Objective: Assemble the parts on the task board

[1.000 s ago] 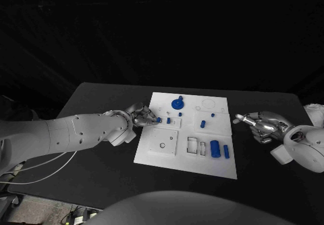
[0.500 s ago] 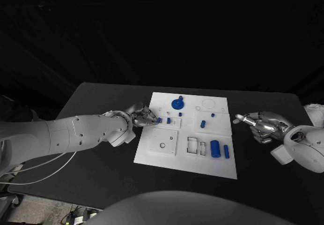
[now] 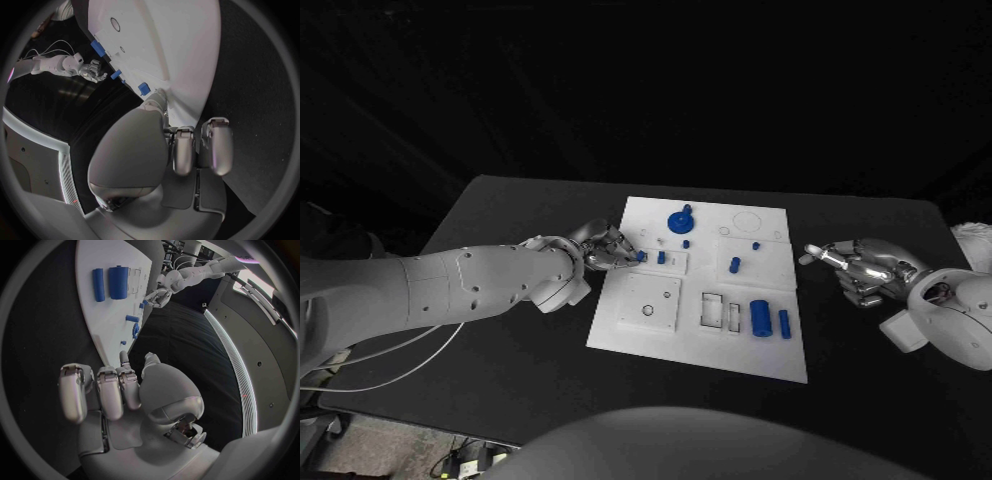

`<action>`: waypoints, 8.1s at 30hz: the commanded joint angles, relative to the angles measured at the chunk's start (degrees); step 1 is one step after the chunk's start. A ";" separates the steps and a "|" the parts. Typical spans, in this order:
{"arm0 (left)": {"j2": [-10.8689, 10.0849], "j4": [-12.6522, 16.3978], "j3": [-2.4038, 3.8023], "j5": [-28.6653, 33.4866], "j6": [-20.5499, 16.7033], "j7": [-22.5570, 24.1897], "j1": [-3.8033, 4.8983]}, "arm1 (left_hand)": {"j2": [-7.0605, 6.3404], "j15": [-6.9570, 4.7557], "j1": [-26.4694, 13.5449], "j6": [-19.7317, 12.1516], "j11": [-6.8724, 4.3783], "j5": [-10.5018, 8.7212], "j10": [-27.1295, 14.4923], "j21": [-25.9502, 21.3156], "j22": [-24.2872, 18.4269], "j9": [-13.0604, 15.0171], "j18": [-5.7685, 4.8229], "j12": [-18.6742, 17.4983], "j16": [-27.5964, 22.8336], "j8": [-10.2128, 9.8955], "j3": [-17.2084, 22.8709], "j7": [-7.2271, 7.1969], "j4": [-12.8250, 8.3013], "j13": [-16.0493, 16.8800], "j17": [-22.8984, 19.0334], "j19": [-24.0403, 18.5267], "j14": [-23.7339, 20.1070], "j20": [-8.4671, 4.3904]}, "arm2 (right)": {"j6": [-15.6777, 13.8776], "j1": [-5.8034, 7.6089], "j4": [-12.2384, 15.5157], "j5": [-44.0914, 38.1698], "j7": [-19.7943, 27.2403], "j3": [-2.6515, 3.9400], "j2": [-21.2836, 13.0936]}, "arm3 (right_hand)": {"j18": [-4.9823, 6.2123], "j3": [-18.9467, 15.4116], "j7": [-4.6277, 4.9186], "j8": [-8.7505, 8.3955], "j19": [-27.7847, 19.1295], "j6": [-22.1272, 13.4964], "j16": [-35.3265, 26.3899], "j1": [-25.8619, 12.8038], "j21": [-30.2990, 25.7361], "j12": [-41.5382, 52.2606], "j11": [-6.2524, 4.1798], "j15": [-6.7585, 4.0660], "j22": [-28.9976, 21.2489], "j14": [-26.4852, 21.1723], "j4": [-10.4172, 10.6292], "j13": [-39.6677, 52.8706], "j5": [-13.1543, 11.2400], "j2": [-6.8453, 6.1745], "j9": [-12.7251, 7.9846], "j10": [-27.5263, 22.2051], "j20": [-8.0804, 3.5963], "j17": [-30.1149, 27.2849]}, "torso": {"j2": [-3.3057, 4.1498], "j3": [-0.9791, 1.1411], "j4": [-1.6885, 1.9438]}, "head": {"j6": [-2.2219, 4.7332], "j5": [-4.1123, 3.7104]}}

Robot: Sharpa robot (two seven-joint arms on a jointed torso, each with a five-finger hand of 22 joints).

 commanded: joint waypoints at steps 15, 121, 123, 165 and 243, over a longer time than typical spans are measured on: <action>-1.66 0.26 -0.72 -5.26 2.12 -7.29 -1.00 | -2.08 0.49 -0.52 -7.08 0.60 -1.12 6.06 -2.01 12.41 -0.05 0.24 0.01 0.14 -0.38 -5.88 1.09 0.33 15.07 15.09 1.16 5.92 0.64 | 0.68 -0.07 -0.04 -0.12 0.28 -0.01 0.02 | 0.39 0.41 0.03 -0.28 -0.19 0.51 0.20 0.87 -0.17 -0.20 -0.74 -0.55 12.33 5.98 -0.23 6.33 0.35 -0.36 -0.09 6.09 -0.04 15.10 | -0.04 0.00 0.02 | 0.00 -0.02; 2.85 8.11 -0.72 -44.83 7.24 -21.97 6.05 | -1.50 1.27 -9.16 -10.11 1.82 8.44 6.06 2.82 13.89 -2.66 -0.89 0.01 0.14 2.12 -4.98 1.98 0.63 15.07 15.09 4.30 5.92 1.23 | 0.51 -0.12 0.49 -0.12 0.45 -0.01 0.06 | 0.42 0.54 0.01 -0.35 -0.30 0.52 0.20 1.27 -0.25 -0.20 -0.78 -0.58 12.29 5.98 -0.42 6.33 0.44 -0.60 -0.17 6.09 -0.06 15.10 | 0.01 -0.01 0.00 | 0.00 -0.32; 2.97 7.86 -0.72 -44.74 7.25 -21.91 5.93 | -1.51 1.28 -9.12 -10.09 1.82 8.31 6.06 2.82 13.89 -2.69 -0.89 0.01 0.14 2.06 -4.89 1.98 0.60 15.07 15.09 4.30 5.92 1.24 | 0.53 -0.12 0.49 -0.12 0.45 -0.01 0.05 | 0.42 0.54 0.01 -0.35 -0.30 0.52 0.20 1.27 -0.25 -0.20 -0.78 -0.58 12.29 5.98 -0.42 6.33 0.44 -0.60 -0.17 6.09 -0.06 15.10 | 0.00 0.01 0.01 | 0.00 -0.28; -2.54 7.18 -0.73 -13.94 -1.40 2.62 4.61 | -0.31 0.36 -2.91 -2.21 0.52 1.81 6.06 3.11 14.03 -3.42 -0.98 0.01 0.14 1.03 2.11 0.38 0.46 15.07 15.09 4.40 5.92 0.42 | 0.27 -0.14 0.64 -0.12 0.45 -0.01 -0.16 | 0.46 0.65 0.03 -0.39 -0.44 0.55 0.20 1.34 -0.34 -0.20 -0.77 -0.58 12.25 5.98 -0.32 6.33 0.47 -0.50 -0.21 6.09 -0.08 15.10 | 0.08 0.00 0.02 | 0.00 -0.33; -10.18 15.13 -0.69 -8.01 -6.13 13.68 9.39 | 2.18 0.91 -6.20 -1.99 1.16 5.17 6.06 4.08 14.29 -7.38 -1.17 0.01 0.14 -4.97 -6.64 1.06 0.72 15.07 15.09 4.74 5.92 1.00 | 3.26 6.56 -0.51 -60.19 -26.61 0.15 23.93 | -1.69 8.12 0.93 -3.60 7.93 4.88 0.20 3.33 5.35 -0.20 0.34 -0.56 15.08 5.98 -10.01 6.33 1.54 -14.99 -0.18 6.09 -0.35 15.10 | 0.03 -0.11 0.16 | 0.00 1.27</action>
